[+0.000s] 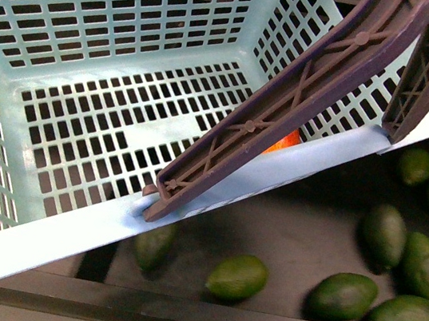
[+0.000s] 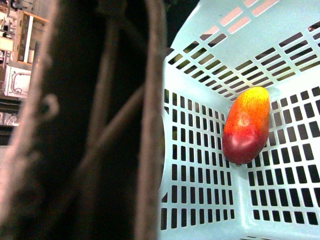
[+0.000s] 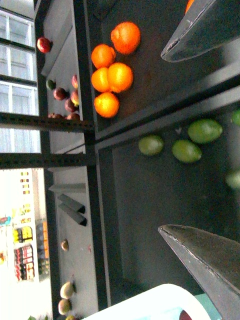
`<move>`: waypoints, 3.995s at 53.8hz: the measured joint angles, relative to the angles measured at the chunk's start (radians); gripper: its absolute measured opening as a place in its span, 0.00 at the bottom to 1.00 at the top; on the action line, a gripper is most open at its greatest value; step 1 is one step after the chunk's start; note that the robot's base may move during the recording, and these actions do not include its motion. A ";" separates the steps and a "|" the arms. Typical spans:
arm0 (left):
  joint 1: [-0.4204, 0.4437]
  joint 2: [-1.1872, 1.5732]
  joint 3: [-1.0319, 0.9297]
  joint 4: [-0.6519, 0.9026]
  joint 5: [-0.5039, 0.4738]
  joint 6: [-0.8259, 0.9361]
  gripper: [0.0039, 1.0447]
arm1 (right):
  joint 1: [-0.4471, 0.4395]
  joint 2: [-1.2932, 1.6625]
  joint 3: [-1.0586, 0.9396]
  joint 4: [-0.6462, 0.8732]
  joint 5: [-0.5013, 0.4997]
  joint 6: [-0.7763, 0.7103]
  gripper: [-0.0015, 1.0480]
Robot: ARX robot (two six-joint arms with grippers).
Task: Pick mango and avocado into basket
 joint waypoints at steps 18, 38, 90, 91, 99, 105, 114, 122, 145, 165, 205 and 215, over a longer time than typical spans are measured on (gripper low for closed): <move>0.016 0.000 0.000 0.000 -0.018 0.003 0.03 | 0.000 0.000 0.000 0.000 -0.005 0.000 0.92; 0.000 0.000 0.000 0.000 0.012 -0.001 0.03 | -0.139 0.222 0.282 -0.709 0.150 0.185 0.92; 0.001 0.000 0.000 0.000 -0.005 0.001 0.03 | -0.303 1.544 0.835 -0.266 -0.126 -0.494 0.92; 0.001 0.000 0.000 0.000 -0.005 0.001 0.03 | -0.300 1.548 0.840 -0.267 -0.126 -0.493 0.92; 0.001 0.000 0.000 0.000 -0.004 0.001 0.03 | -0.267 1.591 0.884 -0.272 -0.126 -0.470 0.92; 0.001 0.000 0.000 0.000 0.003 0.001 0.03 | -0.243 1.624 0.916 -0.278 -0.125 -0.450 0.92; 0.001 0.000 0.000 0.000 0.008 0.000 0.03 | -0.218 1.669 0.949 -0.283 -0.122 -0.423 0.92; 0.001 0.000 0.000 0.000 0.006 0.000 0.03 | -0.207 1.711 0.983 -0.292 -0.115 -0.392 0.92; 0.001 0.000 0.000 0.000 0.001 0.001 0.03 | -0.194 1.805 1.072 -0.325 -0.097 -0.352 0.92; 0.001 0.000 0.000 0.000 0.003 0.001 0.03 | -0.178 1.858 1.136 -0.346 -0.100 -0.308 0.92; 0.001 0.000 0.000 0.000 0.003 0.001 0.03 | -0.206 1.761 1.020 -0.283 -0.184 -0.276 0.52; 0.001 0.000 0.000 0.000 0.003 0.001 0.03 | -0.243 1.545 0.882 -0.224 -0.256 -0.287 0.52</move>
